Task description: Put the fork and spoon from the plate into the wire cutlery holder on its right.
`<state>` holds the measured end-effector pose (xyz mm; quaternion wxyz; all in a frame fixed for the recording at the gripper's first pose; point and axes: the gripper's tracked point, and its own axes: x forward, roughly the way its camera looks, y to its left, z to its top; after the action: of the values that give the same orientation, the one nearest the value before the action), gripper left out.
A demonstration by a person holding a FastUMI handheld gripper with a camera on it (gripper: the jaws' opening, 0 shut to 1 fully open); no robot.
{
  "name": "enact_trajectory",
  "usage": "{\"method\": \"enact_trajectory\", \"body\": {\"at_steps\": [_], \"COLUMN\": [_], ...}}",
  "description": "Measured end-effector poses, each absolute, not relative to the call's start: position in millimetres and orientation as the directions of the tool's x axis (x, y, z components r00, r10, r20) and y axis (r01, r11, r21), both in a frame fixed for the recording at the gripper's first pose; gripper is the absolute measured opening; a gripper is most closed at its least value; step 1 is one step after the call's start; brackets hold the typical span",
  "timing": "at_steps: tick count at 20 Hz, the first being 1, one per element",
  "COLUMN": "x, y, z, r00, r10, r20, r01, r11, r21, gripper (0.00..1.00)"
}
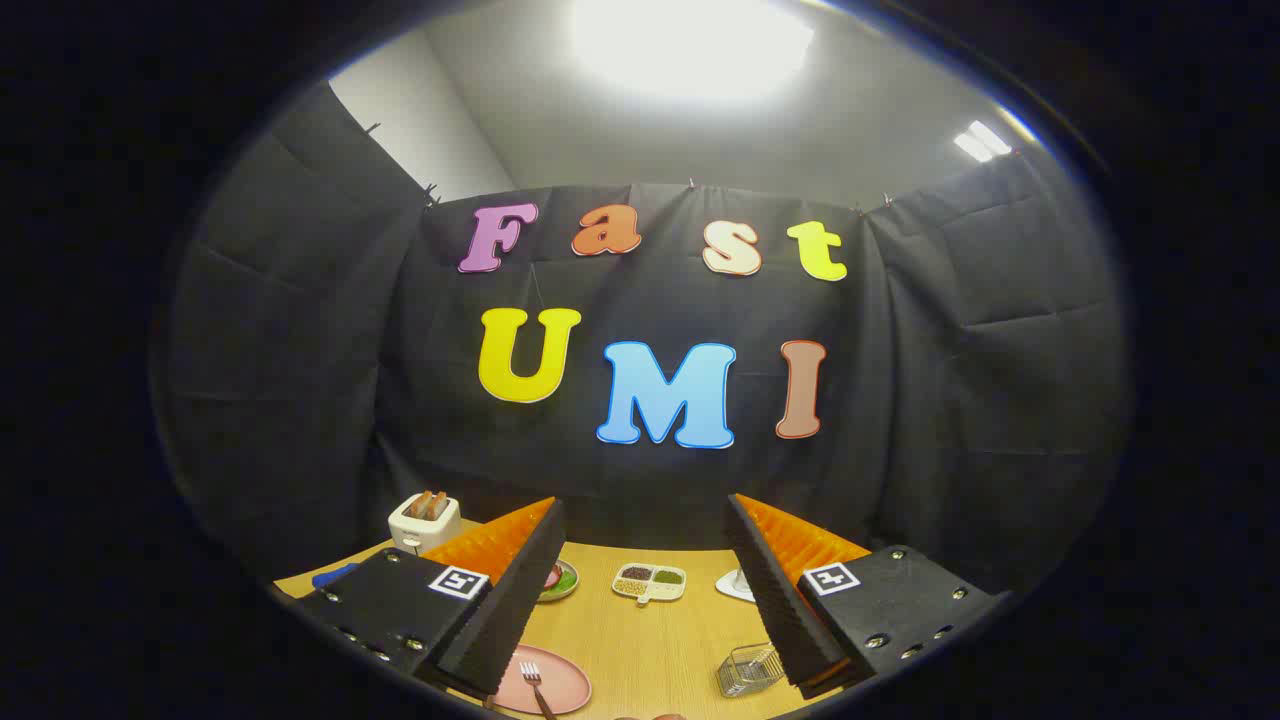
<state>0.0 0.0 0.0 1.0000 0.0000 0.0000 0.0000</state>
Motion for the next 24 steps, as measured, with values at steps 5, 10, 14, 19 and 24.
{"method": "enact_trajectory", "body": {"at_steps": [5,10,14,19,24], "x": [6,6,6,14,27], "y": [-1,-2,-1,15,57], "z": [6,8,2,-22,-95], "r00": [1.0,0.999,1.0,0.997,0.953], "r10": [0.007,0.007,0.017,0.07,0.201], "r20": [0.021,0.035,0.019,-0.038,-0.225], "r01": [-0.007,-0.01,-0.018,-0.068,-0.196], "r11": [0.999,0.997,0.996,0.996,0.98], "r21": [0.033,0.078,0.088,0.059,0.046], "gripper": [0.99,0.99,0.99,0.99,0.97]}}
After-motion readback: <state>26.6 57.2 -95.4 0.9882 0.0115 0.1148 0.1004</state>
